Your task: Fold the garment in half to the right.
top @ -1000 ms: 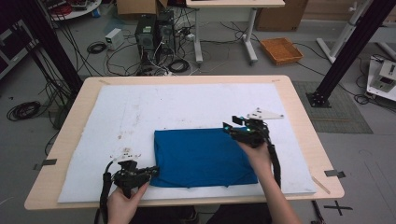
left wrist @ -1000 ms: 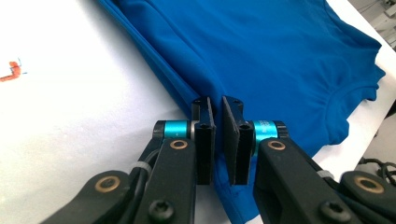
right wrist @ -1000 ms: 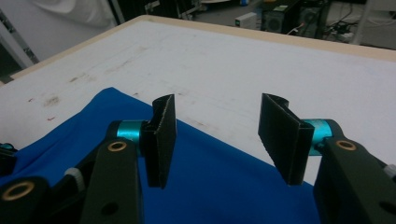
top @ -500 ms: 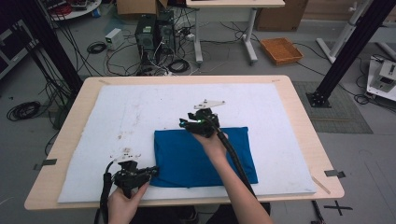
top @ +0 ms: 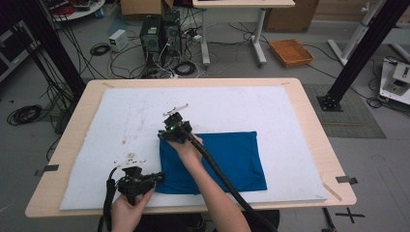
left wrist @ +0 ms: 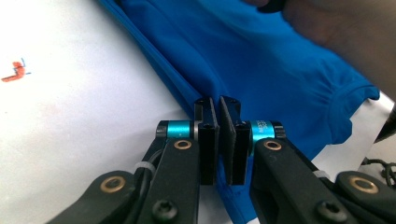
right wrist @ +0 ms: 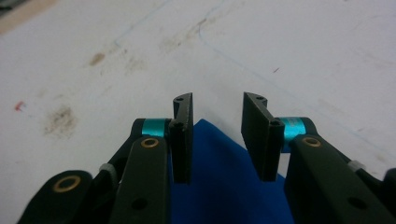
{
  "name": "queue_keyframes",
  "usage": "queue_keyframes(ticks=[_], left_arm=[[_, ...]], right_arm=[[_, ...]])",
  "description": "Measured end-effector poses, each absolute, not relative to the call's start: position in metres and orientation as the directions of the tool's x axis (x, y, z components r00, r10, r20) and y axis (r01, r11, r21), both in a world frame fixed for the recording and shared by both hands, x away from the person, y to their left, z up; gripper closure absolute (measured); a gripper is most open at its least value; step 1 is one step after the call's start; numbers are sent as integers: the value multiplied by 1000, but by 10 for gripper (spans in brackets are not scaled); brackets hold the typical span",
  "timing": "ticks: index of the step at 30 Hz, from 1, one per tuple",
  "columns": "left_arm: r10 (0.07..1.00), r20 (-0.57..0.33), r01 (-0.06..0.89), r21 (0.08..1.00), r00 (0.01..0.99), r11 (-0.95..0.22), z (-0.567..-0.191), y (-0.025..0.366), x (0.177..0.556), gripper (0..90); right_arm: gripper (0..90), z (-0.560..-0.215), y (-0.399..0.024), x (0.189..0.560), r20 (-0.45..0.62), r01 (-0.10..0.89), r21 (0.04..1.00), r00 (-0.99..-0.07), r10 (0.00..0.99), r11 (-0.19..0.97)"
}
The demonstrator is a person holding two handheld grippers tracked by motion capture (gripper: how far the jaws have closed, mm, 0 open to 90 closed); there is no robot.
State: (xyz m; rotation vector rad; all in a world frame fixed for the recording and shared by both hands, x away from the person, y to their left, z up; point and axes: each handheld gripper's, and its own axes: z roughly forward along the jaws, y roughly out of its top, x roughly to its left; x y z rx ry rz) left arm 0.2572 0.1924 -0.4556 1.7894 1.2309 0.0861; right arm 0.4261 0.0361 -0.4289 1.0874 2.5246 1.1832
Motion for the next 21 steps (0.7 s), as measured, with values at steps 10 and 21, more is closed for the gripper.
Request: queue_keyframes(ticks=[10,21], left_arm=[[761,-415,697,713,499,-68,-456,192,257,857],[761,-411,698,713,502,-75,-455,192,258,858]], right_arm=[[689,-436,57,431,111,554,681,-724,680,479],[878,-435,58,430,77,526,691,-736,673,496]])
